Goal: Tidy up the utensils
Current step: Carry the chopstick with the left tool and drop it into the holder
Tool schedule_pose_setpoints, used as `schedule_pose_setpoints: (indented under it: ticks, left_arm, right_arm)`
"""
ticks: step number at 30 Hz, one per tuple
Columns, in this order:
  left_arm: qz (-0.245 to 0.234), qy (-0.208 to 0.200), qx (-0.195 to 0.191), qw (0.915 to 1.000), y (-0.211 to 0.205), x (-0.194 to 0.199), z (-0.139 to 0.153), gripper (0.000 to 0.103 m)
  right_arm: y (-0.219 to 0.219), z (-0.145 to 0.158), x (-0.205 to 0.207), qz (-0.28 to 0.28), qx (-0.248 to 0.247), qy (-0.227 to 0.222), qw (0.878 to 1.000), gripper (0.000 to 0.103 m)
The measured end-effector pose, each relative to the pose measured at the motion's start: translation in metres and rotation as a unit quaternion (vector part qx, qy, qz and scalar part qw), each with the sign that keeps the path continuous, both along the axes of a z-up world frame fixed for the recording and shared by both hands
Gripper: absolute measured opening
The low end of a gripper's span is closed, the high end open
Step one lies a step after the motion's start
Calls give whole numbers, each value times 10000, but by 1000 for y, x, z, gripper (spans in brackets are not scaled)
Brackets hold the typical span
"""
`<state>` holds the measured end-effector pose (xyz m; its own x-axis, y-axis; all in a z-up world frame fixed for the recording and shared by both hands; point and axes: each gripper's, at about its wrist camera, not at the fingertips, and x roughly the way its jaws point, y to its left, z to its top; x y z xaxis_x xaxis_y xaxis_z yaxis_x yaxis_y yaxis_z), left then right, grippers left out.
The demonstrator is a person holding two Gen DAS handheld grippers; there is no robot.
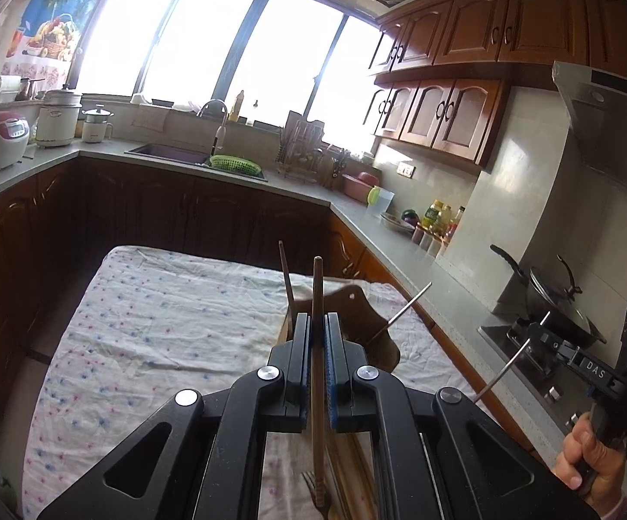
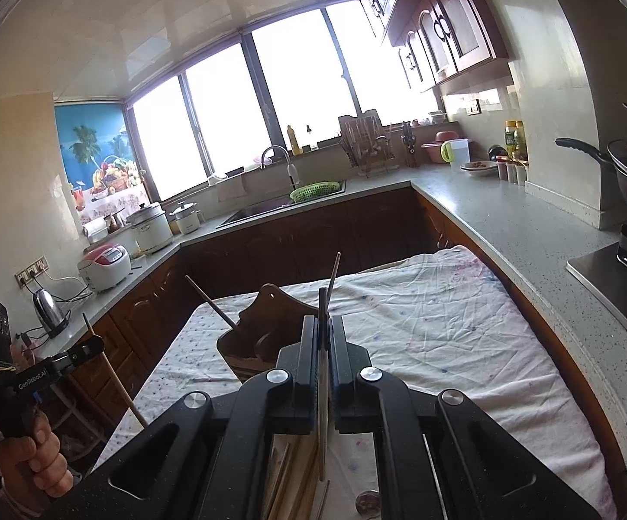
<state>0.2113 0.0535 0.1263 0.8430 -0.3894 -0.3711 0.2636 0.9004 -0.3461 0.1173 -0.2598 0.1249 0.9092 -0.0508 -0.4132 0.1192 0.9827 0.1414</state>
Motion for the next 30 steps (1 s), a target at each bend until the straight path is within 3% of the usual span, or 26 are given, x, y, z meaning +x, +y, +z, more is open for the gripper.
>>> schedule_pose_setpoints:
  ticks: [13, 18, 22, 30]
  left_arm:
    - [598, -921, -206, 9937, -15, 65, 28, 4]
    - [682, -1016, -206, 9923, -33, 94, 3, 4]
    - [754, -1107, -97, 9909, -50, 106, -29, 4]
    - [720, -540, -1, 9959, -69, 132, -95, 4]
  right_arm:
    - [-1, 48, 58, -23, 118, -664, 9977, 4]
    - [-5, 47, 86, -113, 78, -771, 9969, 4]
    - [-11, 27, 103, -212, 173, -749, 9968, 4]
    - [-10, -30, 127, -186, 170, -277, 9993, 4]
